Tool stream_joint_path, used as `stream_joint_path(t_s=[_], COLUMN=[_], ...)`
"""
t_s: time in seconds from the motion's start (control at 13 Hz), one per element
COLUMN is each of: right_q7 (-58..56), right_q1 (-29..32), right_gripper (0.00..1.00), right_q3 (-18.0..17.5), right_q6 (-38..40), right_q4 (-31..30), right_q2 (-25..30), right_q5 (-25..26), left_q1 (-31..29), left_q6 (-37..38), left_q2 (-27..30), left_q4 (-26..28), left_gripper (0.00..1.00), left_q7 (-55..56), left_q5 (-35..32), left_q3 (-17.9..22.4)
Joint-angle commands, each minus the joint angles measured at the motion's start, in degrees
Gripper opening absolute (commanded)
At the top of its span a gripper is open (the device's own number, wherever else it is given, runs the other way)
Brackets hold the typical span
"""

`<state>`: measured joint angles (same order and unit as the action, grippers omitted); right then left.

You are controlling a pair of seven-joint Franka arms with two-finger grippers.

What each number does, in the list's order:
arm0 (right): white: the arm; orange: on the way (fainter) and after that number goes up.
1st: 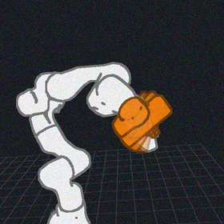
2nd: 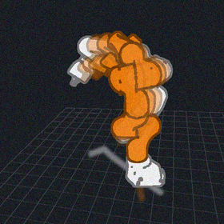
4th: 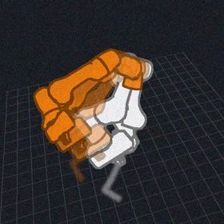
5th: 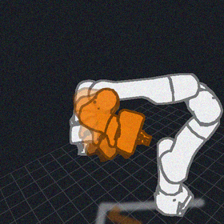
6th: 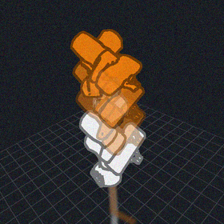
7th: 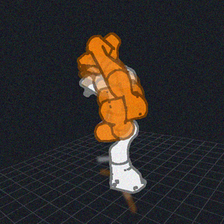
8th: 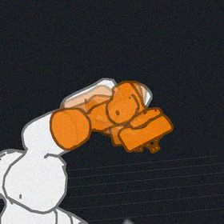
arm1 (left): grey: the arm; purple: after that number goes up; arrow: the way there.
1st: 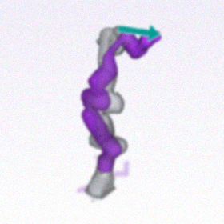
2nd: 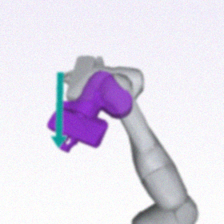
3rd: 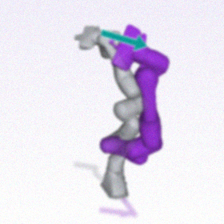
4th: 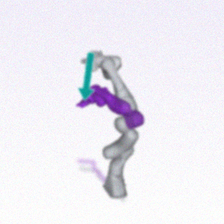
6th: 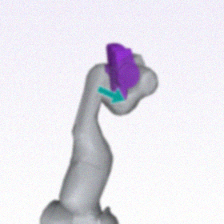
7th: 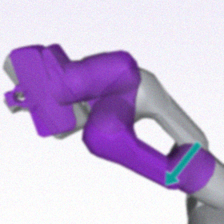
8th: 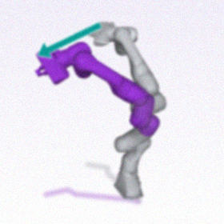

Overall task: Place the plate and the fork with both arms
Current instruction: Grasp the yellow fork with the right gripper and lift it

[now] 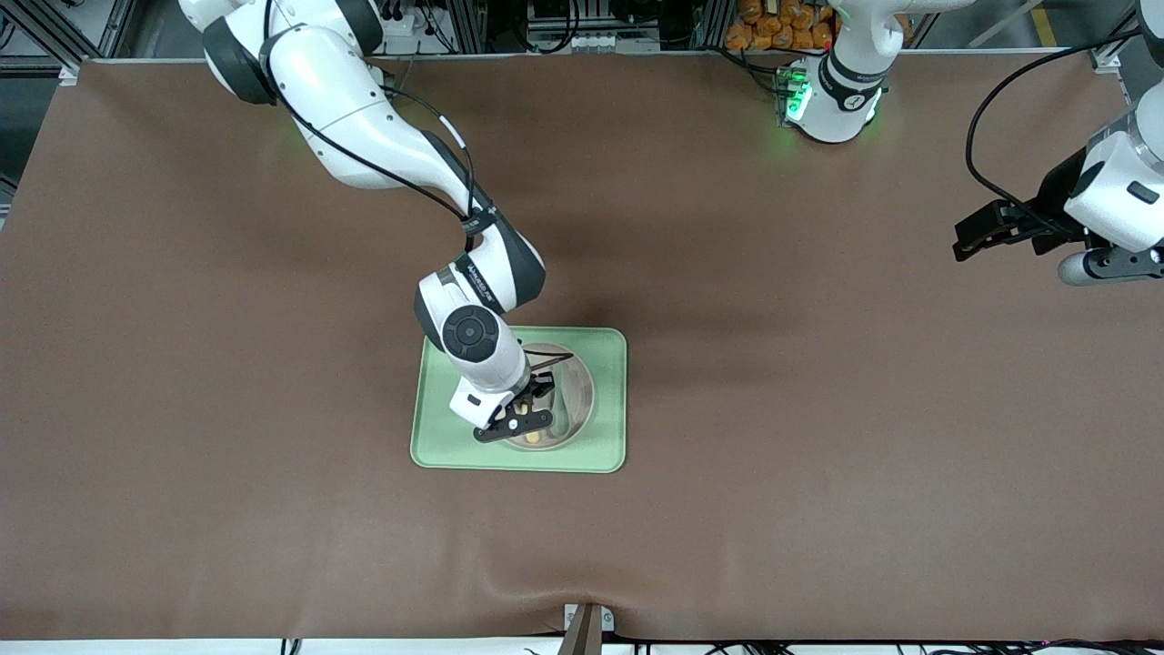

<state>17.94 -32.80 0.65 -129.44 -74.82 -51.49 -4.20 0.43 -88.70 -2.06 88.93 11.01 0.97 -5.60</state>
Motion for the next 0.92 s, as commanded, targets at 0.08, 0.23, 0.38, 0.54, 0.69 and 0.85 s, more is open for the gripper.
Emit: stream_joint_path(t_s=[0.08,0.23,0.38,0.54,0.69,0.85], right_q7=[2.62,2.1,-0.61,-5.97,-6.52,-6.96], right_q1=[1.68,4.49,7.65,10.37,12.4,12.85], right_gripper=[0.0,0.0,0.0,0.0,0.0,0.0], right_q3=[-0.3,-0.48,-0.65,-0.56,-0.56,-0.48], right_q6=[6.99,10.25,11.31,12.45,12.55,10.8], right_q4=[5.29,6.27,5.83,4.08,1.27,-4.34], right_q2=[0.08,0.95,1.65,2.45,3.85,6.65], right_q5=[-1.15,-4.22,-5.02,-6.95,-6.96,-6.96], left_q1=[-0.26,-0.26,-0.26,-0.26,-0.26,-0.26], left_q6=[-0.6,-0.51,-0.51,-0.51,-0.51,-0.51], left_q2=[1.27,1.27,1.27,1.18,1.18,1.18], left_q4=[1.25,1.16,1.16,1.25,1.25,1.25], left_gripper=[1.0,1.0,1.0,1.0,1.0,1.0], left_q7=[-0.82,-0.82,-0.82,-0.82,-0.82,-0.82], left_q5=[-0.88,-0.88,-0.88,-0.97,-0.88,-0.97], left_q3=[-0.29,-0.29,-0.29,-0.29,-0.29,-0.29])
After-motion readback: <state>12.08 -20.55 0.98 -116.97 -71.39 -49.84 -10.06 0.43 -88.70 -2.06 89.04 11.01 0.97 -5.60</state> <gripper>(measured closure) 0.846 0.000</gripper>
